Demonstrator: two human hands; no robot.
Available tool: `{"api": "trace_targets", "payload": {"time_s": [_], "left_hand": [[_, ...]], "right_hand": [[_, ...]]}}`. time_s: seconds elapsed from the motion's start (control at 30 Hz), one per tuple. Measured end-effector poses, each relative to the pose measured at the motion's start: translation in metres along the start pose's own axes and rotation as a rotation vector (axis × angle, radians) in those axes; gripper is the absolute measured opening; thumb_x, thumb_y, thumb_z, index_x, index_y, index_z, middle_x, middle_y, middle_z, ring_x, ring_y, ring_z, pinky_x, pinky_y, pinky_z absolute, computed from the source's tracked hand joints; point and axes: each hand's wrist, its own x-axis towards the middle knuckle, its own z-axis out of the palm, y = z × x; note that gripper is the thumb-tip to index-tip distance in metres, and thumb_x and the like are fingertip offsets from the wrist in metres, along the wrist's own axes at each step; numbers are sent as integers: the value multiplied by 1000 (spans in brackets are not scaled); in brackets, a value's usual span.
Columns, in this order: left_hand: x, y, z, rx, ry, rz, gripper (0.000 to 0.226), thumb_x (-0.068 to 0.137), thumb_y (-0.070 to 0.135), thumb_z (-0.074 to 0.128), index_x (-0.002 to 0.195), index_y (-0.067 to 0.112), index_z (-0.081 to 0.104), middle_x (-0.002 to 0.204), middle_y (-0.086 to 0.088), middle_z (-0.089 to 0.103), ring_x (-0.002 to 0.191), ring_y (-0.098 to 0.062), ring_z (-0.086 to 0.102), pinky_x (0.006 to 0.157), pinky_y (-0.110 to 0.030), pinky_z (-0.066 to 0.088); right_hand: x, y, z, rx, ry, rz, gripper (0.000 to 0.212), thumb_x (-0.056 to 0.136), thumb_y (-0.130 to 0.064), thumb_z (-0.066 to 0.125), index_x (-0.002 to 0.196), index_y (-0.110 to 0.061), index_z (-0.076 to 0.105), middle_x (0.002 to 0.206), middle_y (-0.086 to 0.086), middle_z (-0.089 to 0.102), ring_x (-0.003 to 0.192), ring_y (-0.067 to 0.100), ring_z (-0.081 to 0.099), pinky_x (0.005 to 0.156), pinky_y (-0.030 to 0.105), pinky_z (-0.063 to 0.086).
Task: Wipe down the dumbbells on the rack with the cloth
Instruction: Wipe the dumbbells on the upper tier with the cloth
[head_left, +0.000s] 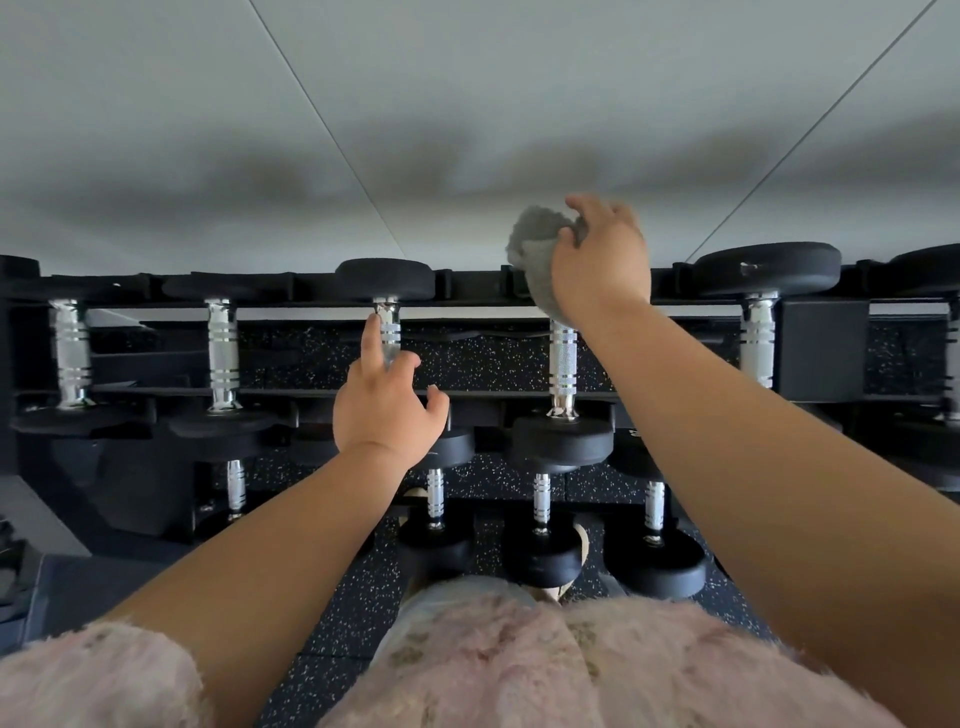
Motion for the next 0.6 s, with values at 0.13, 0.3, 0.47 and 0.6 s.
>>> {"api": "trace_targets", "payload": {"time_s": [0.13, 0.3, 0.47, 0.6], "left_hand": [[0, -1, 1, 7, 3, 4, 35, 91, 51, 60, 119, 30, 64, 176, -2, 3, 119, -26, 56, 69, -32, 46], [0, -1, 2, 10, 0, 3, 36, 90, 52, 60, 119, 31, 65, 176, -1, 2, 120, -26, 56, 72, -33, 49], [0, 0, 1, 5, 4, 2, 35, 90, 51, 60, 117, 30, 66, 175, -2, 5, 121, -27, 56, 72, -34, 53], [1, -1, 2, -1, 4, 2, 33, 90, 51, 61, 114, 30, 66, 176, -2, 5, 122, -27, 55, 72, -36, 53]], "right_hand": [[-12, 16, -7, 81, 2, -171, 40, 104, -21, 48, 139, -31, 64, 144, -1, 51, 125, 19, 54, 103, 40, 52], [-11, 14, -10, -594, -226, -623, 50, 97, -60, 46, 134, -32, 63, 136, -1, 59, 121, 27, 54, 97, 43, 52], [-2, 23, -19, -202, -181, -209, 50, 94, -62, 47, 76, -18, 66, 72, -4, 61, 56, 13, 56, 51, 26, 47], [-6, 26, -15, 118, -54, 82, 39, 103, -40, 53, 75, -16, 65, 64, -3, 60, 52, 10, 51, 53, 28, 48]]}}
